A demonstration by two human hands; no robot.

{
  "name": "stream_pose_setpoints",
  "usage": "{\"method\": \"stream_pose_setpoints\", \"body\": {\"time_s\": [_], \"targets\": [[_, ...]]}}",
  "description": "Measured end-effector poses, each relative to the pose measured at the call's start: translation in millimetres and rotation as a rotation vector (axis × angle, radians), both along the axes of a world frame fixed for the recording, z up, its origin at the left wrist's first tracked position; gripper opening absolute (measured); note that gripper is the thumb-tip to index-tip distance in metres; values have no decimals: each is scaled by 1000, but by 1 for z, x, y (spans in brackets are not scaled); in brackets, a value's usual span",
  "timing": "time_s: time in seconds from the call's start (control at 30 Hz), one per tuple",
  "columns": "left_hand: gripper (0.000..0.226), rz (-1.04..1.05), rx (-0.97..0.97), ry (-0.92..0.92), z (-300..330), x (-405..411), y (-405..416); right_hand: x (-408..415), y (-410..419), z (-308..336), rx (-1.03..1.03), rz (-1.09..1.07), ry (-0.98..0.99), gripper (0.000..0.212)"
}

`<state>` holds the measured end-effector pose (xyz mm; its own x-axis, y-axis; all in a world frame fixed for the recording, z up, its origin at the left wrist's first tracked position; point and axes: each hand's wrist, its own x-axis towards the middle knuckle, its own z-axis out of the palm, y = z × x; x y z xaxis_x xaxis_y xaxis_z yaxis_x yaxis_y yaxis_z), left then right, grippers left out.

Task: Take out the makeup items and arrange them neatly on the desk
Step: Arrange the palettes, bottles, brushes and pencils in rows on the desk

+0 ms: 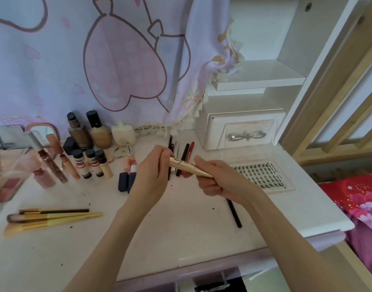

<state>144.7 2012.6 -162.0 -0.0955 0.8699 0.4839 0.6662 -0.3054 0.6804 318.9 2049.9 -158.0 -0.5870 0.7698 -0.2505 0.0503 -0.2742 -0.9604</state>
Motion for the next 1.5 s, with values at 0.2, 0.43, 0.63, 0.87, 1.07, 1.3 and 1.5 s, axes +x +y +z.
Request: {"method": "stream_pose_setpoints", "body": {"time_s": [0.2, 0.43, 0.63, 0.87, 1.07, 1.3, 1.5], "targets": [[42, 112, 55, 3, 0, -12, -3, -20, -27, 2, 95, 113, -70, 35], [60, 79, -514, 66, -3, -31, -3, -31, -30, -6, 767, 23, -567, 19], [50, -251, -412, 259, -5, -41, -22, -25, -19, -3, -15, -152, 16, 25], [20, -297, -452, 38, -17, -33, -32, -18, -15, 3, 463, -86, -103, 6], [30, -197, -487, -54, -27, -24, -36, -31, -12, 0, 283, -180, -323, 38], [35, -208, -490, -129, -27, -22, -36, -44, -1, 6, 95, -214, 26, 15], [40, -151, -513, -158, -32, -17, -35, -50, 3, 5, 111, -234, -105, 25]]}}
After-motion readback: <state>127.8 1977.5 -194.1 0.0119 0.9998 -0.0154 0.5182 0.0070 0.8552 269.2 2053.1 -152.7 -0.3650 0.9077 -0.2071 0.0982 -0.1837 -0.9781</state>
